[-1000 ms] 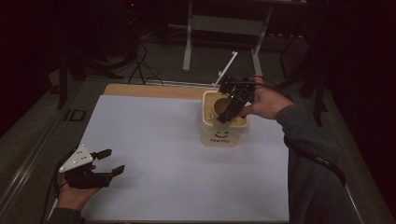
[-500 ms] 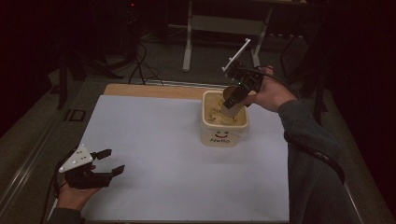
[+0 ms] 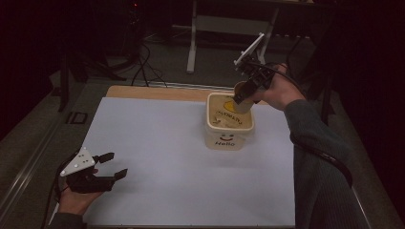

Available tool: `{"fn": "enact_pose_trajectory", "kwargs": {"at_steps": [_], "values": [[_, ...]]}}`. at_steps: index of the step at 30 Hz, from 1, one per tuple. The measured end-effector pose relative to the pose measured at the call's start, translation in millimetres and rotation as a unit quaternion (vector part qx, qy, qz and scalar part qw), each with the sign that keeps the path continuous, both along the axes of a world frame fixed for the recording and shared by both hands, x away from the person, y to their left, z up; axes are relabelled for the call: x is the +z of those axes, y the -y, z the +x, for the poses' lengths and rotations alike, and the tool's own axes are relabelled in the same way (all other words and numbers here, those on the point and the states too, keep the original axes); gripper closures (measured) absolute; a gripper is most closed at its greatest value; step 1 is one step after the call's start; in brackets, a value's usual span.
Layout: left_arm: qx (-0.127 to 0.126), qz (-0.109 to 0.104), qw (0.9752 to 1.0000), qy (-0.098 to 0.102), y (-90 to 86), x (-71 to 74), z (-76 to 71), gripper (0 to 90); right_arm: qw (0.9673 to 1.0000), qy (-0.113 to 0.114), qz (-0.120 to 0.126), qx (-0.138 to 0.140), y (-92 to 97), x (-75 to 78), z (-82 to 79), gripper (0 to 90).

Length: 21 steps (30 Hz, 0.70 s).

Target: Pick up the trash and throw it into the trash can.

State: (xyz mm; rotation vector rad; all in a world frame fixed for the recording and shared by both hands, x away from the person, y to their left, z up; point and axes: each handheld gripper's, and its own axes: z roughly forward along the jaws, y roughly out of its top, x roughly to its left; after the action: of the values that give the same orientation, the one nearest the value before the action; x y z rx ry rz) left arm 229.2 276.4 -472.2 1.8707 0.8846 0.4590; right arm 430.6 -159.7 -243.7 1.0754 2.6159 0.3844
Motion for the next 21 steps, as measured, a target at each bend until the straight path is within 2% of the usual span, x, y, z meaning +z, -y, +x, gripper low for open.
{"fn": "enact_pose_trajectory", "kwargs": {"at_steps": [7, 21], "values": [[0.0, 0.0, 1.0, 0.001, -0.2, 0.1, -0.1, 22.1, 0.9999, -0.003, 0.001, -0.013, 0.6, -2.3, 2.5, 17.9], [0.0, 0.001, 1.0, 0.002, -0.5, 0.3, -0.1, 22.2, 0.9999, -0.009, 0.004, -0.013, -0.1, -14.1, 6.3, 17.9]]}}
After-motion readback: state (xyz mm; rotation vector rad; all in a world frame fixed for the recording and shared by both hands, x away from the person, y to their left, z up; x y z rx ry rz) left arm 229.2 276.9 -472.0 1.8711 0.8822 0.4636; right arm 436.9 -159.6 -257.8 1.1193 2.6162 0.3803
